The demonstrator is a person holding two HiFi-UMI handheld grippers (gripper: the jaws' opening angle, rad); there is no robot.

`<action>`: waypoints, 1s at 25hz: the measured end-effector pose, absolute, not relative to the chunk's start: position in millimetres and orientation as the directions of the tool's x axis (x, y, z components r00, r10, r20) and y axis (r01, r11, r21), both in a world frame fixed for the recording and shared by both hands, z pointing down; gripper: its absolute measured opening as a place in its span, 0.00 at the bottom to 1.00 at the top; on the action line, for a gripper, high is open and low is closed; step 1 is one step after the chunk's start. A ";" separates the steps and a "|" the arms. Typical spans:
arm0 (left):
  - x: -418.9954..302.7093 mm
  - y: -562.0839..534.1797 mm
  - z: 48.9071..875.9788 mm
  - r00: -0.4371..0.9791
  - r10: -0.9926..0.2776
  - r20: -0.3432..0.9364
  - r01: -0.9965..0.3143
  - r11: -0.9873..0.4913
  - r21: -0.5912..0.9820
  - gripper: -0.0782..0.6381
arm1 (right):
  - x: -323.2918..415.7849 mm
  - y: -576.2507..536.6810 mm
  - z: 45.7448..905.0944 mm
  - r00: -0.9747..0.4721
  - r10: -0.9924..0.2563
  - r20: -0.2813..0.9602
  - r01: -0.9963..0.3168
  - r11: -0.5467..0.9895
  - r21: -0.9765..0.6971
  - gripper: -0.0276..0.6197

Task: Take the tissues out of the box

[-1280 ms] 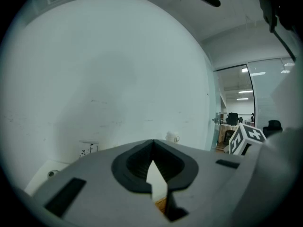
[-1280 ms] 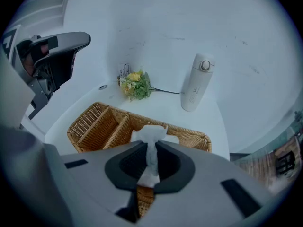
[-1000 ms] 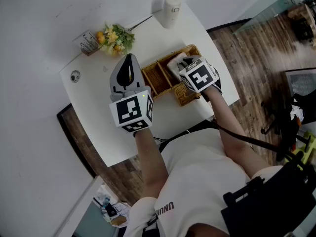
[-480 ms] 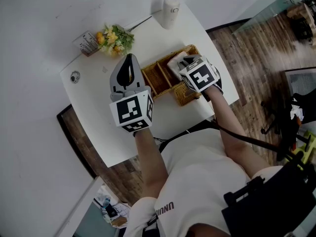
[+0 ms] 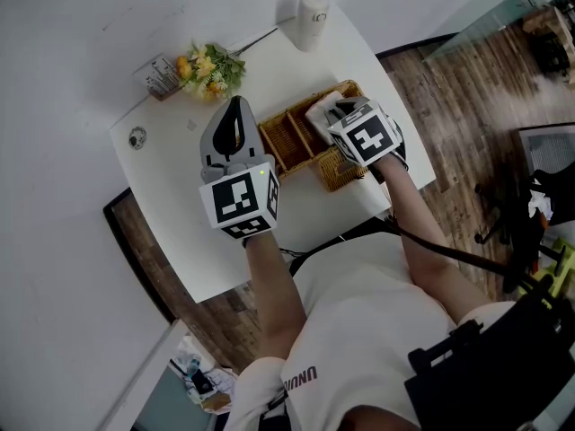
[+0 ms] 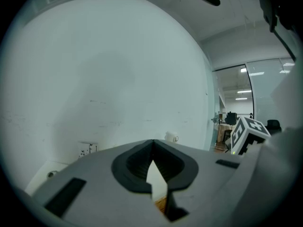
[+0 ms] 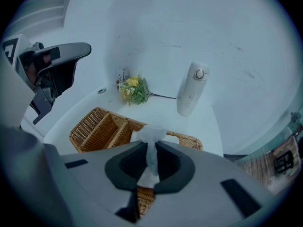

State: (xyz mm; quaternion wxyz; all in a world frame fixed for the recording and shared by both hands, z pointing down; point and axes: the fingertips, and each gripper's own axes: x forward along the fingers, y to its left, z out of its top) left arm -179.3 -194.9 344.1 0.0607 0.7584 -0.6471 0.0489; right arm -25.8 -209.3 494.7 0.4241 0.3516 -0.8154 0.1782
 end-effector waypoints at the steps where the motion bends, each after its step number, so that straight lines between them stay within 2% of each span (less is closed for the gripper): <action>1: -179.3 -194.9 344.1 0.158 -0.975 0.153 -0.987 -0.155 0.028 0.13 | -25.8 -209.4 494.1 -0.393 -0.423 0.816 -0.725 0.689 0.008 0.10; 25: -179.7 -194.5 343.8 0.159 -0.975 0.153 -0.987 -0.156 0.037 0.13 | -26.3 -211.8 480.9 -0.404 -0.436 0.804 -0.728 0.686 0.006 0.09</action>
